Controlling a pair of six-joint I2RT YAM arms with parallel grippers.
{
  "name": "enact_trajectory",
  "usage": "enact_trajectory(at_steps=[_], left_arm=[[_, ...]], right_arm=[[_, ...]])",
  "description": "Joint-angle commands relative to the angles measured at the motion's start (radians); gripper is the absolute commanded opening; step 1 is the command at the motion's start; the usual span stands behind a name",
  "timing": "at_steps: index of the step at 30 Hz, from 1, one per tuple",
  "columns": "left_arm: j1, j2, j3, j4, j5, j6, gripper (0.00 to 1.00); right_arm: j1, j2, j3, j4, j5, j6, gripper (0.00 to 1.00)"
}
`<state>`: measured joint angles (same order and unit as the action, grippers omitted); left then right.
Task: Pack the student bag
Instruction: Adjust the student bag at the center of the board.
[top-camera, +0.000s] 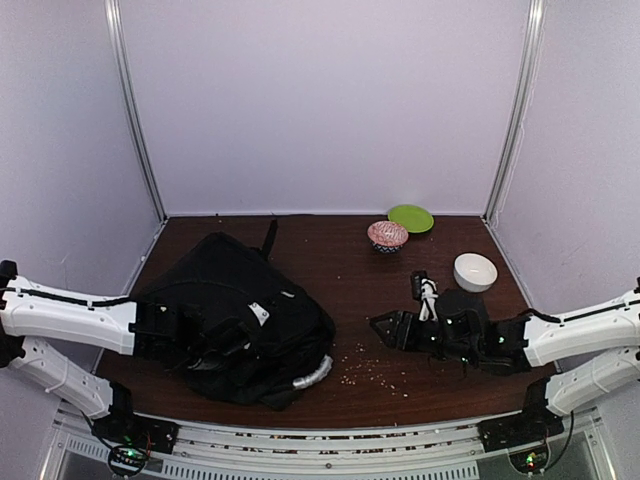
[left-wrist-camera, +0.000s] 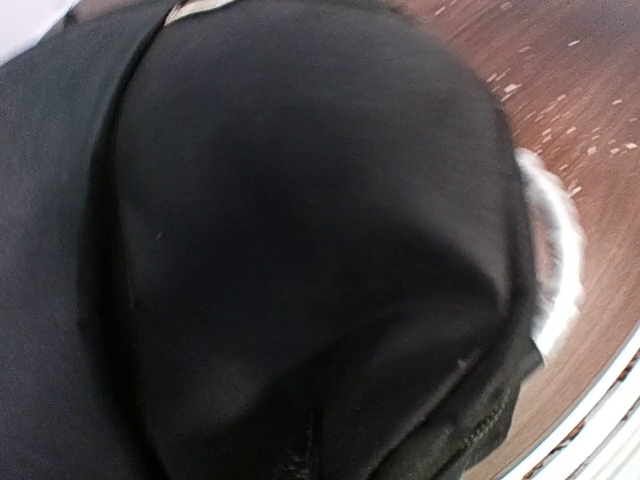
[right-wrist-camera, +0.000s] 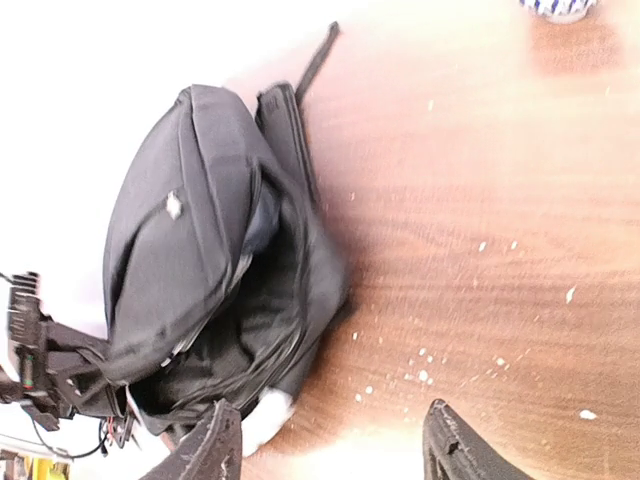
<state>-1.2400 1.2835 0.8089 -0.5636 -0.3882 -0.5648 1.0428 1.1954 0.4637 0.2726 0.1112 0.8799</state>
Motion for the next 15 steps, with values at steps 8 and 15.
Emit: enact_trajectory(at_steps=[8, 15], left_arm=[[0.007, -0.092, -0.068, -0.278, -0.107, -0.319, 0.0], [0.008, -0.002, 0.124, -0.034, -0.104, -0.03, 0.0]], right_arm=[[-0.003, -0.072, -0.105, 0.037, 0.076, -0.055, 0.6], [-0.003, -0.117, -0.13, 0.063, 0.049, -0.034, 0.61]])
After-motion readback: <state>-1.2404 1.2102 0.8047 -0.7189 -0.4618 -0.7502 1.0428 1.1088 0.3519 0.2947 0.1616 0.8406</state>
